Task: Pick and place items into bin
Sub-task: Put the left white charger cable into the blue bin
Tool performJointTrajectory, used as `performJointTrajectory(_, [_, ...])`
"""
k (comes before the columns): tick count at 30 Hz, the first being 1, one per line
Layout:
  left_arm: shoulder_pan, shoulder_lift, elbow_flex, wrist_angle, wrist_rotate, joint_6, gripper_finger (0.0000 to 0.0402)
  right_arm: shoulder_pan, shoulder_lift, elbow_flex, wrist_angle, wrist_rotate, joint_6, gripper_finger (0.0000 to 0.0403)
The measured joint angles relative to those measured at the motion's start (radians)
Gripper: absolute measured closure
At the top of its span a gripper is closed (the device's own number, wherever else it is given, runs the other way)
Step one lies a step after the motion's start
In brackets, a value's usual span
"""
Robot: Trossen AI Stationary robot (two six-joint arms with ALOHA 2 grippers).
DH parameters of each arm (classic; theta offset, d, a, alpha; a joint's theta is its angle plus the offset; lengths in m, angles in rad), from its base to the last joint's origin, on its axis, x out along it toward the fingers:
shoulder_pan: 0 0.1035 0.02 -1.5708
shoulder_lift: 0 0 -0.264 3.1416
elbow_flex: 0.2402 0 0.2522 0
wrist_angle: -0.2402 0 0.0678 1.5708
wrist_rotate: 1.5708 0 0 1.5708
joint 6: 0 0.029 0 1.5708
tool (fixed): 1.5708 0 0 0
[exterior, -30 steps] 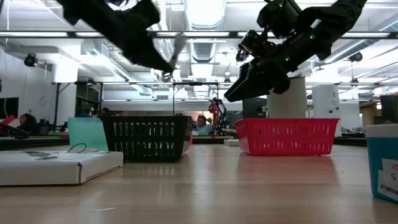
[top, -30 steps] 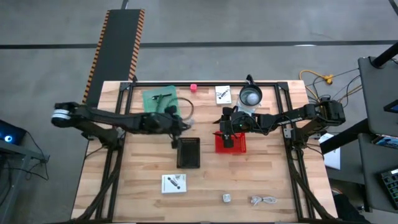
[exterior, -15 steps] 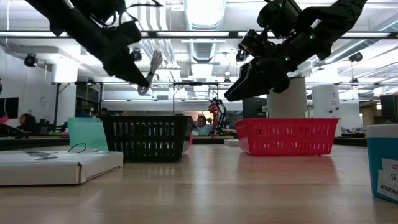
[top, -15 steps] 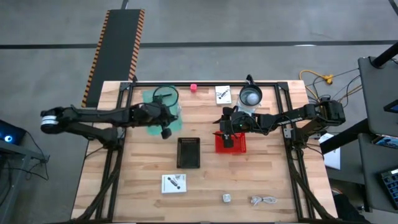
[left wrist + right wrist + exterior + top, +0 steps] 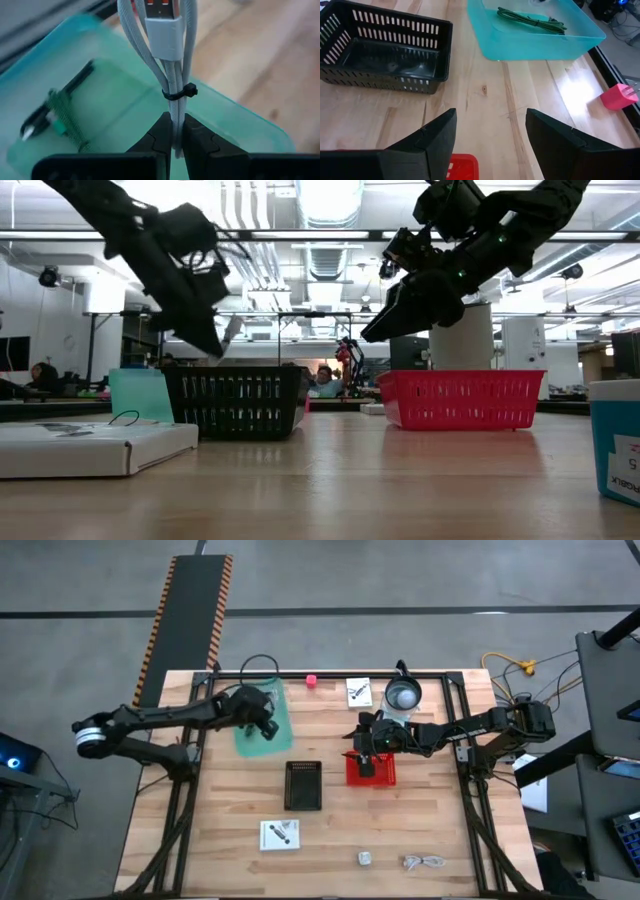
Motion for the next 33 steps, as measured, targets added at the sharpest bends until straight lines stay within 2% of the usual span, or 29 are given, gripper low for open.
performJointTrajectory(3, [0.033, 0.041, 0.022, -0.050, 0.001, -0.067, 0.0388, 0.000, 0.000, 0.000, -0.001, 0.000, 0.001, 0.0179])
performJointTrajectory(12, [0.052, 0.161, 0.113, -0.089, 0.003, -0.104, 0.0388, 0.000, 0.000, 0.000, -0.003, 0.000, 0.003, 0.0179])
performJointTrajectory(17, [0.065, 0.217, 0.181, -0.198, 0.003, -0.199, 0.0388, 0.000, 0.000, -0.001, -0.005, 0.000, 0.008, 0.0179])
performJointTrajectory(21, [0.071, 0.257, 0.224, -0.305, 0.001, -0.214, 0.0388, 0.000, 0.000, -0.001, -0.008, 0.000, 0.009, 0.0179])
performJointTrajectory(26, [0.076, 0.300, 0.244, -0.351, 0.004, -0.282, 0.0388, 0.000, 0.000, -0.001, -0.008, 0.000, 0.008, 0.0179])
performJointTrajectory(33, [0.111, 0.335, 0.246, -0.370, 0.074, -0.357, 0.0388, 0.000, 0.000, -0.001, -0.008, 0.000, 0.005, 0.0179])
